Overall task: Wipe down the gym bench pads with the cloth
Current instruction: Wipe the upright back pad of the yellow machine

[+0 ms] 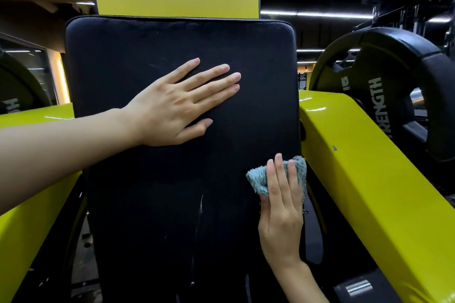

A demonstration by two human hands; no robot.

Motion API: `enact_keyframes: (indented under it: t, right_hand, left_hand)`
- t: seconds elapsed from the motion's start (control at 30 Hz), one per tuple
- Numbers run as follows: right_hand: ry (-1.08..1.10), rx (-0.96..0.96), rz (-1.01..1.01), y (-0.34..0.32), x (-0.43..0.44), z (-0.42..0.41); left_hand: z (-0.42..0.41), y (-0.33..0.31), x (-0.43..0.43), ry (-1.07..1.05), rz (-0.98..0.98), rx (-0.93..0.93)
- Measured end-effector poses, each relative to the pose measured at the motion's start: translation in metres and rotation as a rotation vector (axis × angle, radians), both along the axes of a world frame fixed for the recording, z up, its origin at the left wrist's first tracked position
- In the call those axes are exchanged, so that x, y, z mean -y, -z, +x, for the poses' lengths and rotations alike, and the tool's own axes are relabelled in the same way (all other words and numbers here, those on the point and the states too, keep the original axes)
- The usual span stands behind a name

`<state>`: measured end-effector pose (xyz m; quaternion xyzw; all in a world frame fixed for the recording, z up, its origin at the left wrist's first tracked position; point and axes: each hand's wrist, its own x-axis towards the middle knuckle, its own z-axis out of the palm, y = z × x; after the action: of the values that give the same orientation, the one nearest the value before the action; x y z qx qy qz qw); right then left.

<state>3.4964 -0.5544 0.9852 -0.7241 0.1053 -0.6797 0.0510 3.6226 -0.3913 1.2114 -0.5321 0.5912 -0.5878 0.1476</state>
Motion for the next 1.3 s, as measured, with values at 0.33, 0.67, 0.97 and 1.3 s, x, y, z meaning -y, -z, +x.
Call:
enact_keyframes:
  t: [0.33, 0.67, 0.97, 1.3]
  right_hand:
    - [-0.071, 0.054, -0.047, -0.078, 0.015, 0.005]
    - [0.027, 0.081, 0.024, -0.084, 0.006, 0.013]
    - [0.062, 0.034, 0.1, -0.012, -0.023, 0.012]
    - [0.013, 0.223, 0.344, -0.01, -0.047, 0.029]
  left_hand:
    - [0.001, 0.0, 0.0, 0.004, -0.001, -0.011]
    - [0.001, -0.001, 0.0, 0.008, 0.012, -0.018]
    - [0.003, -0.001, 0.0, 0.017, 0.037, -0.009]
    - [0.024, 0.006, -0.045, 0.037, 0.295, 0.057]
